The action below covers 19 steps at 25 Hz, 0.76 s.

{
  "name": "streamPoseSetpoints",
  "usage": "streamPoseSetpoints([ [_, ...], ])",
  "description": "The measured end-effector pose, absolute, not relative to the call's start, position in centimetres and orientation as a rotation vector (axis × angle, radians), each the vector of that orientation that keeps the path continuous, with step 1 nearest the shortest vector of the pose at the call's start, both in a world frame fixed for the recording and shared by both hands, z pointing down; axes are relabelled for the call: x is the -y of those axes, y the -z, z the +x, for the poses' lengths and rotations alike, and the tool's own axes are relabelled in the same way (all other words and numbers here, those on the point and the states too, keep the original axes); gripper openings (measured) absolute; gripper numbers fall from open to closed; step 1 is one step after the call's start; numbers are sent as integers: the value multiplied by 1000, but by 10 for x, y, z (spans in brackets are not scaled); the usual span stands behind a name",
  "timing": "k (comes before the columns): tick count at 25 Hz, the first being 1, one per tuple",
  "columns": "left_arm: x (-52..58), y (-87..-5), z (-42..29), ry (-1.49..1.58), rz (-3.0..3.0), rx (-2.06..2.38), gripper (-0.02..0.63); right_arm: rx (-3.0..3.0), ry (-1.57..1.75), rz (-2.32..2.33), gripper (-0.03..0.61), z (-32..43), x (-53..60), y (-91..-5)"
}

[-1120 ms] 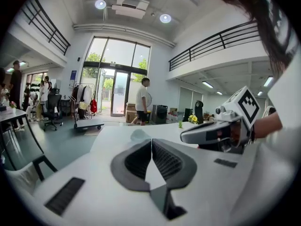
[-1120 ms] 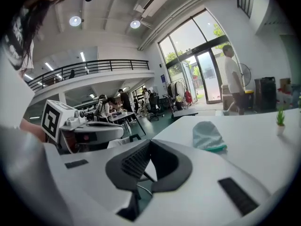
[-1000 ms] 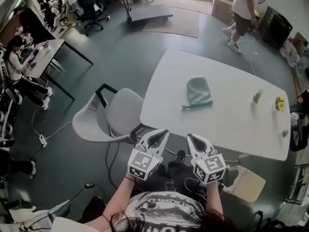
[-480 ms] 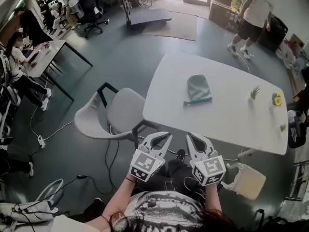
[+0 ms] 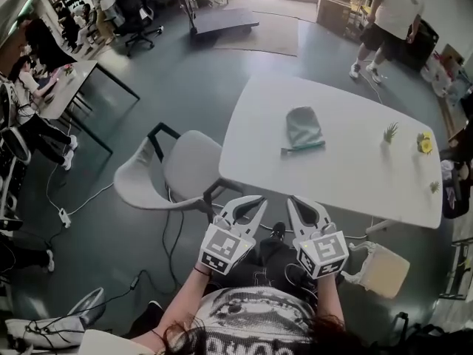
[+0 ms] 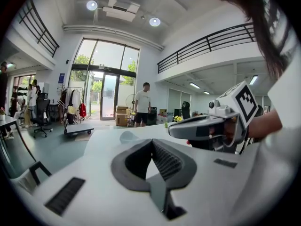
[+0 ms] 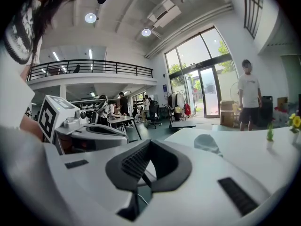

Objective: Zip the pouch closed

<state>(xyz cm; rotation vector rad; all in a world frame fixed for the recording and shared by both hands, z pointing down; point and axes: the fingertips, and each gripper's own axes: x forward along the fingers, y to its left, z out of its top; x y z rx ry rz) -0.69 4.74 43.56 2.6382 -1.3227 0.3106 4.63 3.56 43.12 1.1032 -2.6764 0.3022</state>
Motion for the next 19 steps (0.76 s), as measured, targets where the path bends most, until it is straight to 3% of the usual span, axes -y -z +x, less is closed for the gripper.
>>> streamPoseSetpoints([
  [19, -34, -439, -1, -289, 2637, 1289, 12, 2654, -308, 1102, -8, 47, -23, -440],
])
